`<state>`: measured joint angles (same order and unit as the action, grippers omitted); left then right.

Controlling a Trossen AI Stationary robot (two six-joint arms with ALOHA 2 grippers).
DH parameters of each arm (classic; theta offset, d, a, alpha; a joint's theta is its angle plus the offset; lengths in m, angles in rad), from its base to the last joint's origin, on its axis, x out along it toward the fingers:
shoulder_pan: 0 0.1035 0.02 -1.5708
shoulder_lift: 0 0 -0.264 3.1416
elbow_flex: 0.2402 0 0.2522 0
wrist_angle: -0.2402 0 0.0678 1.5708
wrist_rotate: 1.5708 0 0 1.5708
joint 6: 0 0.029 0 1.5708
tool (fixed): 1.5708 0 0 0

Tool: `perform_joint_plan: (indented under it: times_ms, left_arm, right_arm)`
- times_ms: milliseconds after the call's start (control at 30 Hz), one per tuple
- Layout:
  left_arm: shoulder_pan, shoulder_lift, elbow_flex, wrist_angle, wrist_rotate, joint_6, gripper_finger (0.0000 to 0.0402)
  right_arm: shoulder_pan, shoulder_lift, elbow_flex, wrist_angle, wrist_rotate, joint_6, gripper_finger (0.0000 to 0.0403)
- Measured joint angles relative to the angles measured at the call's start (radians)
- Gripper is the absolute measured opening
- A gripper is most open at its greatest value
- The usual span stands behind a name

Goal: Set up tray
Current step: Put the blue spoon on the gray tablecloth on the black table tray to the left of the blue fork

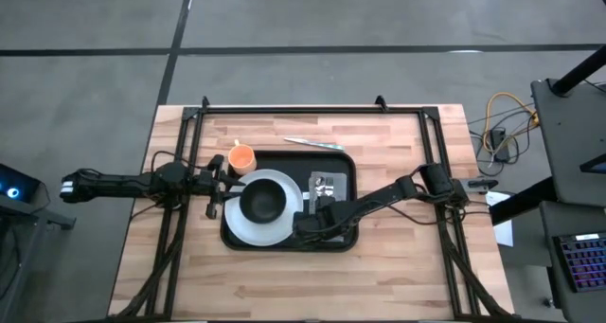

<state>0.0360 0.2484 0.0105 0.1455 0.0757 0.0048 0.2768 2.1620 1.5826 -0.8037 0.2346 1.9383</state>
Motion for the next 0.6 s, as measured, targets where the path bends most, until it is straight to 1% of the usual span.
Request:
perform_joint_plan:
  times_ms: [133,267,400,600]
  left_arm:
    - [0.000,0.000,0.000,0.000,0.000,0.000,0.0105]
    - [0.000,0.000,0.000,0.000,0.000,0.000,0.0105]
    - [0.000,0.000,0.001,0.000,0.000,0.000,0.0105]
    - [0.000,0.000,0.000,0.000,0.000,0.000,0.0105]
  right_arm:
    - [0.000,0.000,0.000,0.002,0.001,-0.002,0.0151]
    - [0.000,0.000,0.000,0.002,0.002,-0.009,0.0181]
    - [0.000,0.000,0.000,0.002,0.004,-0.011,0.0192]
    - [0.000,0.000,0.011,-0.004,0.004,-0.012,0.0190]
